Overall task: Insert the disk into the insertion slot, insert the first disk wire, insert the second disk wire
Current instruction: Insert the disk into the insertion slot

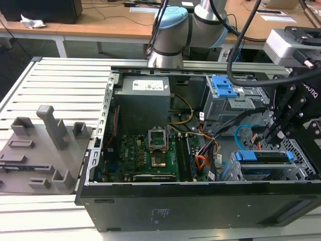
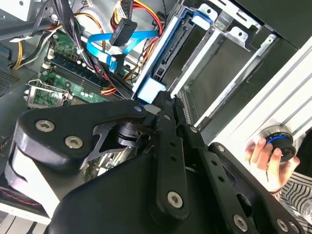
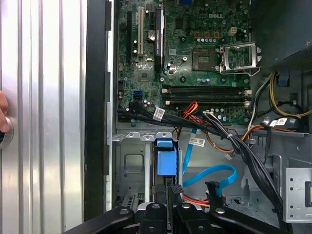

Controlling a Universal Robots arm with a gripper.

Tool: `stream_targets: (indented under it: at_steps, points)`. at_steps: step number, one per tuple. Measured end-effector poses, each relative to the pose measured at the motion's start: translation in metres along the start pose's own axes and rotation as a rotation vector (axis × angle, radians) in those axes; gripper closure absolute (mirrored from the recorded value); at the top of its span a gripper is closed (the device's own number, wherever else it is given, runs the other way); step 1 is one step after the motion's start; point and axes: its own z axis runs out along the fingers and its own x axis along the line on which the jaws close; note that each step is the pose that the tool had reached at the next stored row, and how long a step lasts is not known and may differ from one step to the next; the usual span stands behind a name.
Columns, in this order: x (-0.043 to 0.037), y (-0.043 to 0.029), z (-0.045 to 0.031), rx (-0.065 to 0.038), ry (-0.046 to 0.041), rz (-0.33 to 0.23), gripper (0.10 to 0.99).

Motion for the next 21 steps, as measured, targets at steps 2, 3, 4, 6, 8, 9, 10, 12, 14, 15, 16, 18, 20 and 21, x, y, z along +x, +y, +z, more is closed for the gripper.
stream_targets:
  at_steps: [2, 3, 4, 6, 8, 9, 10, 12, 14, 15, 16, 18, 20, 21]
  points:
    - [0.0000, -0.0010, 0.0047, 0.000, -0.0001, 0.000, 0.918]
    - [0.0000, -0.0015, 0.0076, 0.000, -0.0001, 0.000, 0.918]
    - [0.0000, -0.0018, 0.0097, 0.000, 0.0000, 0.000, 0.918]
    - [-0.0001, -0.0031, 0.0133, 0.000, 0.0000, 0.000, 0.918]
    - [-0.0005, -0.0064, 0.0145, 0.000, 0.0000, 0.000, 0.918]
    - [-0.0010, -0.0079, 0.0148, 0.000, 0.0000, 0.000, 0.918]
    - [-0.0019, -0.0106, 0.0149, 0.000, 0.0000, 0.000, 0.918]
    - [-0.0033, -0.0136, 0.0149, 0.000, -0.0002, 0.000, 0.918]
    - [-0.0042, -0.0162, 0.0148, 0.000, 0.0001, 0.000, 0.918]
    - [-0.0043, -0.0166, 0.0149, 0.000, 0.0001, 0.000, 0.918]
    - [-0.0043, -0.0166, 0.0149, 0.000, 0.0001, 0.000, 0.918]
    - [-0.0043, -0.0168, 0.0151, 0.000, -0.0001, 0.000, 0.918]
    - [-0.0043, -0.0168, 0.0152, 0.000, 0.0000, 0.000, 0.918]
    - [-0.0043, -0.0168, 0.0152, 0.000, 0.0000, 0.000, 0.918]
